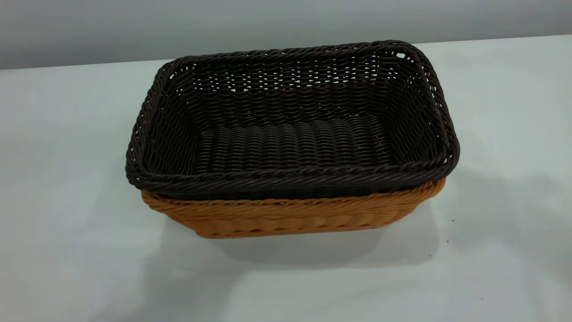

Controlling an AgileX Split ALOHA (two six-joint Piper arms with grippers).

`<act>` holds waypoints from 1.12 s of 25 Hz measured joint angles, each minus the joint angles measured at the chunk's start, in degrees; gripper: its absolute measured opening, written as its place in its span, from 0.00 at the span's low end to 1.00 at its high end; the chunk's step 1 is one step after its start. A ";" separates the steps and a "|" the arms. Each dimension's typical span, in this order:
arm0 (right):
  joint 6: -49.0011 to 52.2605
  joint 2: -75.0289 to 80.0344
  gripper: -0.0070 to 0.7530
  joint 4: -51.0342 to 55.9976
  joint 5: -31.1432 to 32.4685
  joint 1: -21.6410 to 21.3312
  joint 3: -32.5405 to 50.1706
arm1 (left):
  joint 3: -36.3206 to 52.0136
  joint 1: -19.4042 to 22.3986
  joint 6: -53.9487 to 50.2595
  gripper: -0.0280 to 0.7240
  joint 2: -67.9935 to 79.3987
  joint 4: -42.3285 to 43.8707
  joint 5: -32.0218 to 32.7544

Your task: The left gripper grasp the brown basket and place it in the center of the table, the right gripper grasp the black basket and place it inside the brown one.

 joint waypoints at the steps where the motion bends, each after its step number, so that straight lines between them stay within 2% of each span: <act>1: 0.86 -2.19 0.02 -1.57 -1.61 1.02 1.65 | 0.61 0.00 -3.07 0.04 -1.13 3.14 -0.01; 4: 4.87 -9.96 0.02 -7.59 -5.63 4.10 7.35 | 0.82 -0.07 -14.66 0.04 -4.17 12.66 3.63; 6: 8.01 -14.45 0.02 -11.61 -5.90 5.17 11.20 | 0.82 -0.07 -22.89 0.04 -6.32 19.64 8.32; 9: 9.58 -20.95 0.02 -14.40 -3.37 5.16 16.36 | 0.82 -0.40 -32.84 0.04 -9.86 27.26 14.92; 13: 5.57 -29.40 0.02 -11.97 1.07 5.16 22.53 | 1.83 -1.57 -40.29 0.04 -14.85 31.20 23.16; 16: -0.34 -36.18 0.02 -4.79 3.70 5.16 27.19 | 4.57 -1.73 -41.20 0.04 -18.45 29.68 27.92; 19: -2.97 -42.27 0.02 2.20 5.10 5.11 31.08 | 7.77 -1.73 -38.47 0.04 -22.31 23.75 29.64; 22: -2.00 -47.23 0.02 4.79 8.73 5.11 34.35 | 10.76 -1.73 -37.81 0.04 -25.80 15.84 30.05; 28: 2.99 -53.80 0.02 4.88 14.44 5.11 39.67 | 15.54 -1.73 -34.69 0.04 -31.80 5.96 34.45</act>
